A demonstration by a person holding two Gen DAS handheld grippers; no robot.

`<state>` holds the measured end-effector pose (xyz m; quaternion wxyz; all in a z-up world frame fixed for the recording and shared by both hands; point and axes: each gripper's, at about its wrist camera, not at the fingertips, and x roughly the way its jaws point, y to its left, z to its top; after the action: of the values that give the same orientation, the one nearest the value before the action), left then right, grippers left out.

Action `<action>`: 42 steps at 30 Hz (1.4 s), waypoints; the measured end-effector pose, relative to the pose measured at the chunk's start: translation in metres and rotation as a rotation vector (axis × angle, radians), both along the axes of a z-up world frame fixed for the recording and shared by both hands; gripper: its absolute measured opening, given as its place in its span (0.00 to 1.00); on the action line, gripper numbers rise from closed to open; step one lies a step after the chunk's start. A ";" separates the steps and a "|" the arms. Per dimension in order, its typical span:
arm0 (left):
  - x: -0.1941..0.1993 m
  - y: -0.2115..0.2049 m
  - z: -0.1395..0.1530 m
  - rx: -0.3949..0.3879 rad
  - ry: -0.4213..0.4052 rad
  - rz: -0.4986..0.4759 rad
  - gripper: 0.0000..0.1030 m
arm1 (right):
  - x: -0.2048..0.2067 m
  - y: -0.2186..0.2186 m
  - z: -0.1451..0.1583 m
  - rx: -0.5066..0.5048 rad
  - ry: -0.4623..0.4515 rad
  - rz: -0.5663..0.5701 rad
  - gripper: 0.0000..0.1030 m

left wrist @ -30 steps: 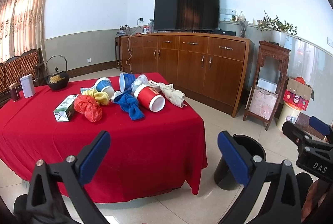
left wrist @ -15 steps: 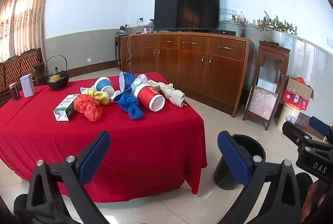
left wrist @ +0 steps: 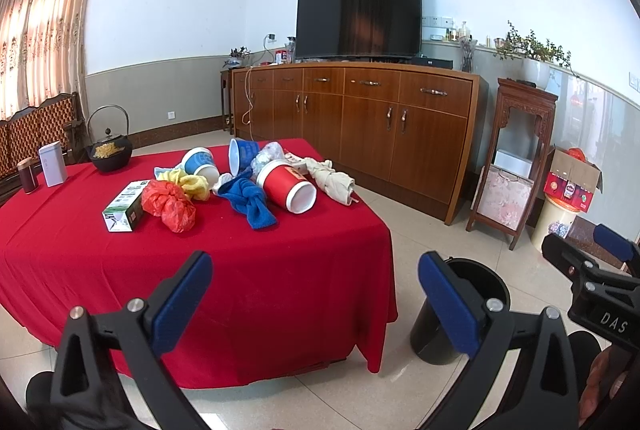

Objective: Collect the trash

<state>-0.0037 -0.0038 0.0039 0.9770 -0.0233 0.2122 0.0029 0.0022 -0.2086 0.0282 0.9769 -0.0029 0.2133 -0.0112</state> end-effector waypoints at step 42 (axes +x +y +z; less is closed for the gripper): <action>0.031 0.064 -0.005 0.010 0.051 0.186 1.00 | 0.056 0.039 -0.015 -0.001 0.149 0.221 1.00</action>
<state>0.0270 0.0599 -0.0007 0.9669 -0.0382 0.2337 0.0951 0.0579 -0.1696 0.0135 0.9537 -0.0277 0.2837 0.0965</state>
